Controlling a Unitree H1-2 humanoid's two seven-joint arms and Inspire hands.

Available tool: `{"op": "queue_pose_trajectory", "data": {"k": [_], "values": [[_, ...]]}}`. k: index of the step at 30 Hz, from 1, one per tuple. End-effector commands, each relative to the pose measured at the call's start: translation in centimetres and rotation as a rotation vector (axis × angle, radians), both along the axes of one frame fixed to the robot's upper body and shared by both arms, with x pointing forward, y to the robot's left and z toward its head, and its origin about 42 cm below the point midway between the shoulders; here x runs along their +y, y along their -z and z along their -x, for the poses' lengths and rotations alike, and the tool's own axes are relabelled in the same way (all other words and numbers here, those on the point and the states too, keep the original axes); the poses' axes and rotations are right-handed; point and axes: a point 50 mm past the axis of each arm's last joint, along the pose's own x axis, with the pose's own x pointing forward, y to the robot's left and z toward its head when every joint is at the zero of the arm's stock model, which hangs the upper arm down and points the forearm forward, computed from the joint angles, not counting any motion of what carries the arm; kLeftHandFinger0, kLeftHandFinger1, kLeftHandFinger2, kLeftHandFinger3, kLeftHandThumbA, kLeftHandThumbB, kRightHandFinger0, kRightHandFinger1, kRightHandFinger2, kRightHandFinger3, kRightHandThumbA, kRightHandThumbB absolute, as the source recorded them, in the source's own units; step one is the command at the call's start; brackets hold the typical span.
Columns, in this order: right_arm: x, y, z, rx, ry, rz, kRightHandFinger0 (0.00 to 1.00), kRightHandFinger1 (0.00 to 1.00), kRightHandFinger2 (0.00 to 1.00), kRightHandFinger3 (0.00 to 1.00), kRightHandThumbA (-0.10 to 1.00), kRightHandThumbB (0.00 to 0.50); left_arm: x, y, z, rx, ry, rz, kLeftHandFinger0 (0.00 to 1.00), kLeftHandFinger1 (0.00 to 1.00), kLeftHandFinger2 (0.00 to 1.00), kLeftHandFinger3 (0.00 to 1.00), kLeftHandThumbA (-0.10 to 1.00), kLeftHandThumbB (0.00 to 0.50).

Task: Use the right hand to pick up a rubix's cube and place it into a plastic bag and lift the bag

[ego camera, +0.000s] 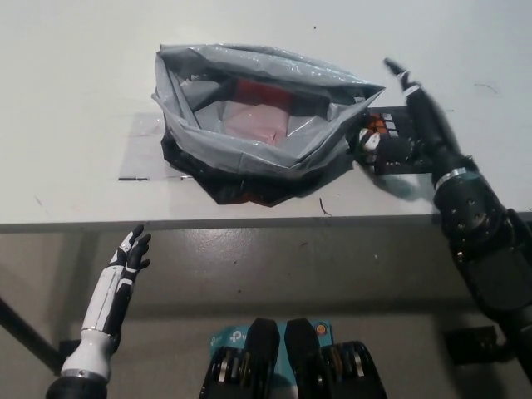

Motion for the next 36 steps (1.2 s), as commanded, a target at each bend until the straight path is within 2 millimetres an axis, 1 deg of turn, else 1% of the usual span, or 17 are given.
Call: {"op": "queue_pose_trajectory", "data": {"k": [1,2,3,5,9,10,14,15,16,22,26,28,30,32,35,36], "values": [[-0.1,-0.8,-1.0,0.117,-0.048,0.16,1.0,1.0,1.0,1.0,0.68,0.5,0.1,-1.7,-1.0,-0.069,0.019,0.001,0.97,1.0,1.0,1.0,1.0,0.097],[-0.2,-0.5,-1.1,0.128,-0.047,0.163,1.0,1.0,1.0,1.0,0.69,0.5,0.1,-1.7,-1.1,-0.069,0.019,0.001,0.97,1.0,1.0,1.0,1.0,0.097],[-0.3,-0.2,-1.2,0.143,-0.047,0.165,1.0,1.0,1.0,1.0,0.67,0.5,0.1,-1.7,-1.0,-0.068,0.02,0.001,0.97,1.0,1.0,1.0,1.0,0.097],[-0.6,0.2,-1.5,0.164,-0.046,0.19,1.0,1.0,1.0,1.0,0.67,0.5,0.1,-1.5,-1.0,-0.067,0.018,0.004,0.97,1.0,1.0,1.0,1.0,0.097],[-0.5,0.0,-1.9,0.181,-0.044,0.226,1.0,1.0,1.0,1.0,0.66,0.5,0.1,-1.4,-0.9,-0.066,0.017,-0.006,0.97,1.0,1.0,1.0,1.0,0.092],[-0.4,-0.3,-2.1,0.188,-0.041,0.247,1.0,1.0,1.0,1.0,0.66,0.5,0.1,-1.5,-0.9,-0.067,0.016,-0.009,0.97,1.0,1.0,1.0,1.0,0.101],[-0.6,-0.5,-2.3,0.196,-0.034,0.289,1.0,1.0,1.0,1.0,0.65,0.5,0.0,-1.5,-1.0,-0.069,0.018,-0.003,0.95,1.0,1.0,1.0,1.0,0.103],[-0.6,-0.6,-2.4,0.201,-0.031,0.298,1.0,1.0,1.0,1.0,0.64,0.5,0.0,-1.4,-0.9,-0.067,0.018,-0.005,0.95,1.0,1.0,1.0,1.0,0.109],[-0.6,-1.0,-2.5,0.204,-0.02,0.316,1.0,1.0,1.0,1.0,0.65,0.5,-0.1,-1.4,-0.9,-0.065,0.018,-0.001,0.94,1.0,1.0,1.0,1.0,0.111],[-0.6,-2.3,-3.0,0.17,0.009,0.347,1.0,1.0,1.0,1.0,0.67,0.5,-0.1,-1.6,-0.9,-0.066,0.019,-0.005,0.94,1.0,1.0,1.0,1.0,0.1],[-0.4,-3.4,-3.2,0.143,0.011,0.332,1.0,1.0,1.0,1.0,0.62,0.5,-0.1,-1.4,-0.9,-0.066,0.024,0.004,0.94,1.0,1.0,1.0,1.0,0.107],[-0.3,-3.5,-3.2,0.143,0.008,0.329,1.0,1.0,1.0,1.0,0.62,0.5,-0.1,-1.4,-0.9,-0.067,0.026,0.001,0.94,1.0,1.0,1.0,1.0,0.105],[-0.1,-3.5,-3.3,0.156,0.003,0.328,1.0,1.0,1.0,1.0,0.61,0.5,-0.1,-1.5,-0.9,-0.068,0.026,-0.001,0.96,1.0,1.0,1.0,1.0,0.1],[0.1,-3.2,-3.4,0.173,0.003,0.338,1.0,1.0,1.0,1.0,0.6,0.5,-0.1,-1.5,-0.9,-0.072,0.025,-0.005,0.94,1.0,1.0,1.0,1.0,0.094],[0.1,-2.8,-3.6,0.183,0.005,0.338,1.0,1.0,1.0,1.0,0.58,0.5,-0.1,-1.6,-1.0,-0.074,0.026,0.001,0.93,1.0,1.0,1.0,1.0,0.107],[0.1,-2.5,-3.8,0.19,0.005,0.34,1.0,1.0,1.0,1.0,0.58,0.5,-0.1,-1.6,-1.1,-0.075,0.024,0.001,0.92,1.0,1.0,1.0,1.0,0.104]]}}
